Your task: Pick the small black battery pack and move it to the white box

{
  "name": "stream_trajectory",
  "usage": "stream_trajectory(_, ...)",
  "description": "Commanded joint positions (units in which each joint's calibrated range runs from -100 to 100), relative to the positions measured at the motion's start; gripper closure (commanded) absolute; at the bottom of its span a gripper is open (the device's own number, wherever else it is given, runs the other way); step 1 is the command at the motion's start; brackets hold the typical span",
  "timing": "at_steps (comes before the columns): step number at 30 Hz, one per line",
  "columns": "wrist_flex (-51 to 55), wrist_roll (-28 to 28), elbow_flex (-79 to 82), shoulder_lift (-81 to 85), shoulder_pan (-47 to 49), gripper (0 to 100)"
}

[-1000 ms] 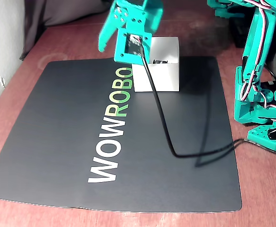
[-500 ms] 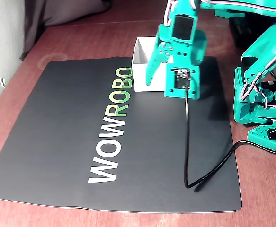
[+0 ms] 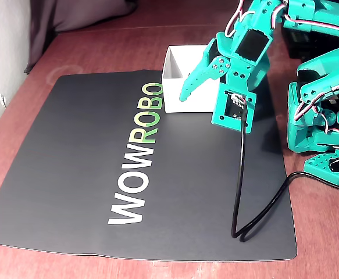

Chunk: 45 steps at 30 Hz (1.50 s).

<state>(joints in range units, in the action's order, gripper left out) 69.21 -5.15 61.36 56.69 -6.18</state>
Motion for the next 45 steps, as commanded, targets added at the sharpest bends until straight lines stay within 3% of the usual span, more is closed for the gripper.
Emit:
stream_trajectory(1,-3.7,-0.3,3.7,4.2,0.0,76)
stream_trajectory(10,-8.6,-3.0,17.3,17.4,0.7,76)
stream_trajectory(19,-7.8,-3.4,20.5,23.3,0.7,76)
stream_trajectory(30,1.3,-0.2,21.8,31.3,1.0,77)
stream_trajectory(35,2.2,0.1,23.8,34.6,1.0,86)
stream_trajectory(45,2.2,0.1,29.3,40.7,1.0,86)
